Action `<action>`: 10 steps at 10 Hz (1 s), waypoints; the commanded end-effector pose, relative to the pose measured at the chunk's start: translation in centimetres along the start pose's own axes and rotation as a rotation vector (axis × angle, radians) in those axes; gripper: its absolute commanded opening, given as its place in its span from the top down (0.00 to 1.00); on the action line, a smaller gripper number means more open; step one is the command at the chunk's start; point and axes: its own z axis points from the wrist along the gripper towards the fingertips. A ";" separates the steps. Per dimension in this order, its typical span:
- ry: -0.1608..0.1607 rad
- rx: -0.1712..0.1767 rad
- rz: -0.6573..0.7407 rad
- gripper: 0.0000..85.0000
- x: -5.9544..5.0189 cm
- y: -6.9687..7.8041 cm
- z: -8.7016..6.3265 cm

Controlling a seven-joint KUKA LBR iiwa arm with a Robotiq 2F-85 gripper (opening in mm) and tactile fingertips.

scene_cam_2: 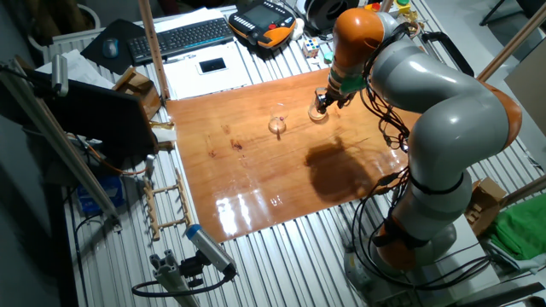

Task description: Transfer liquid using a dropper

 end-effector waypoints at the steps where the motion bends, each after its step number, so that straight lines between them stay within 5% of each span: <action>1: 0.000 0.000 0.000 0.99 0.0 0.0 0.0; 10: -0.002 -0.006 0.008 0.99 -0.1 0.3 0.2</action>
